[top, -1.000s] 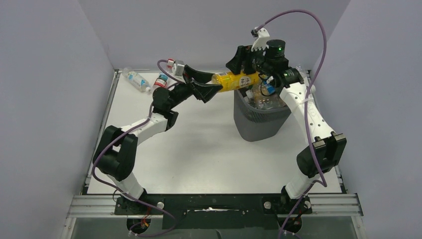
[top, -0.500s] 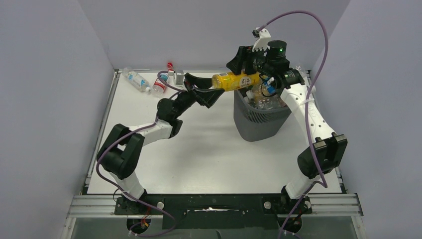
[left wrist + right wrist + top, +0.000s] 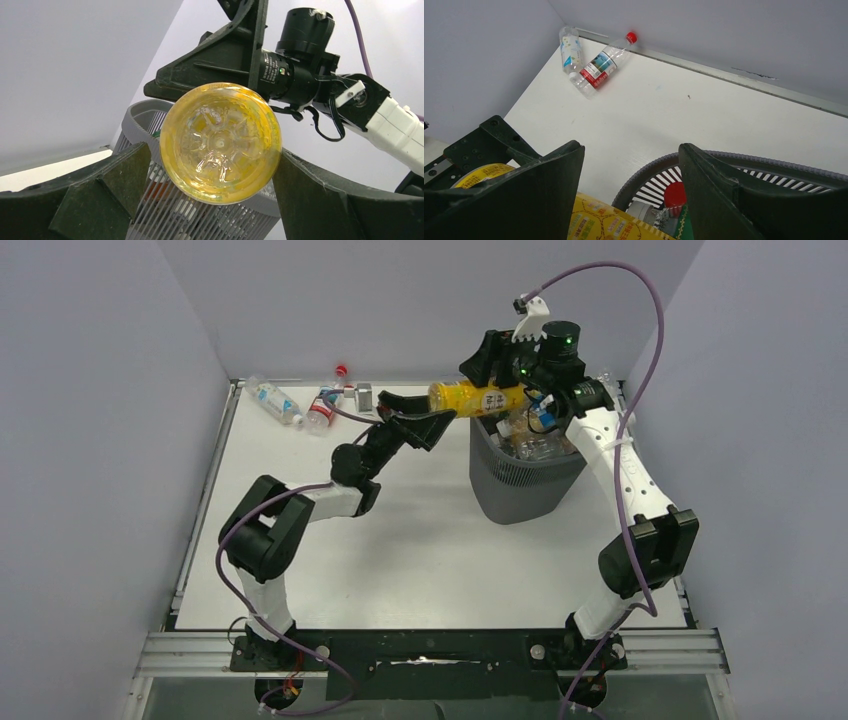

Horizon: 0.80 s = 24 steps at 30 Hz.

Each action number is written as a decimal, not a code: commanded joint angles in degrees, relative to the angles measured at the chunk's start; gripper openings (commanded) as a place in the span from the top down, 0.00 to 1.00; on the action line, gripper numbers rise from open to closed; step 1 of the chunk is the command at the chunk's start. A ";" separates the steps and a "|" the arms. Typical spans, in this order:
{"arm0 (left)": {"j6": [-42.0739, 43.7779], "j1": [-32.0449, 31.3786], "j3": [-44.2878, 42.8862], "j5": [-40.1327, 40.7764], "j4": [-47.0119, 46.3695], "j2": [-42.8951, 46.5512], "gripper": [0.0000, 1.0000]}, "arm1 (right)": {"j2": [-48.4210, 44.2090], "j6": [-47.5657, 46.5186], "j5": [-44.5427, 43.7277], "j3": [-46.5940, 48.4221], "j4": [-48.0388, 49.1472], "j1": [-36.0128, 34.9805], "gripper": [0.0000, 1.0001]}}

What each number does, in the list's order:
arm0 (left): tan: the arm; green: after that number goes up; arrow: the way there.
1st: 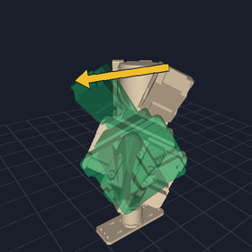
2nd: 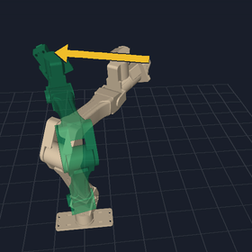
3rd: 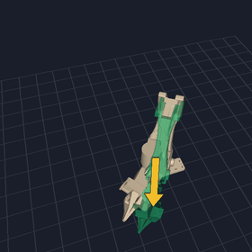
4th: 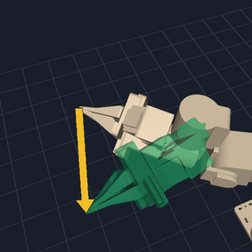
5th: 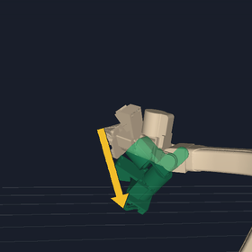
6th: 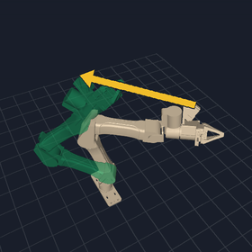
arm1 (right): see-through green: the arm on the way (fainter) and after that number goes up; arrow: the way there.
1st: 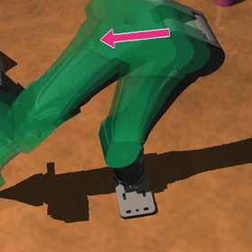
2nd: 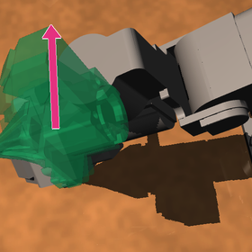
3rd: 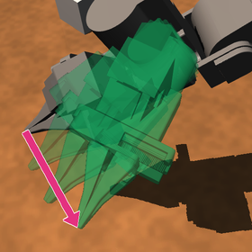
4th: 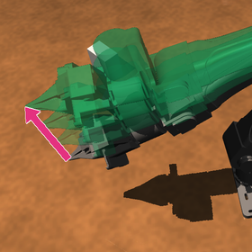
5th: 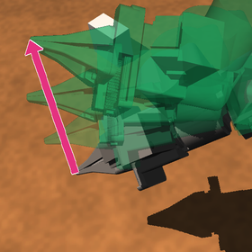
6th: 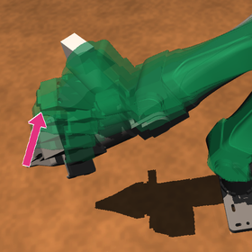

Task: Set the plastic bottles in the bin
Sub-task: Place the plastic bottle in the trash bin.

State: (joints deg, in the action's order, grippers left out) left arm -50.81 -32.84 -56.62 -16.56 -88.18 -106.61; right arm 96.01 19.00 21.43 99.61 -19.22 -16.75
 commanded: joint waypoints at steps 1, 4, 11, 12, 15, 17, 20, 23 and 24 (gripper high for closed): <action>-2.72 -0.41 -4.30 5.06 -10.77 -3.19 0.11 | -1.88 -0.05 2.03 -2.19 -3.86 0.14 0.30; -4.89 -0.34 -5.73 4.77 -12.77 -5.34 0.11 | -1.87 -0.72 2.21 -1.79 -4.75 0.62 0.31; -4.98 0.11 -5.97 3.70 -12.53 -5.41 0.15 | -1.93 -2.25 3.69 -2.14 -5.94 0.85 0.31; -5.12 0.30 -6.29 3.39 -12.54 -5.35 0.17 | -1.85 -2.37 3.96 -2.14 -6.04 0.89 0.31; -5.64 0.96 -7.19 2.47 -12.00 -4.68 0.23 | -1.83 -2.60 4.41 -2.01 -6.25 0.89 0.31; -6.06 1.70 -7.77 0.98 -11.61 -4.10 0.31 | -1.69 -2.86 4.62 -1.61 -6.54 0.86 0.31; -6.15 2.89 -7.22 0.21 -11.22 -2.65 0.36 | -1.92 -3.06 4.92 -0.98 -6.78 0.85 0.31; -6.27 4.03 -7.99 -1.36 -9.80 -1.58 0.41 | -1.89 -3.10 5.03 0.16 -7.12 0.89 0.30; -6.36 4.43 -8.39 -1.85 -9.47 -1.39 0.43 | -1.83 -3.04 5.18 0.67 -7.34 0.85 0.30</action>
State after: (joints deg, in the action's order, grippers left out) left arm -57.74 -31.55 -62.06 -18.55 -88.31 -111.31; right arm 95.94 18.63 23.20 99.42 -18.46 -15.35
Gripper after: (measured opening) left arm 0.655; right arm 0.696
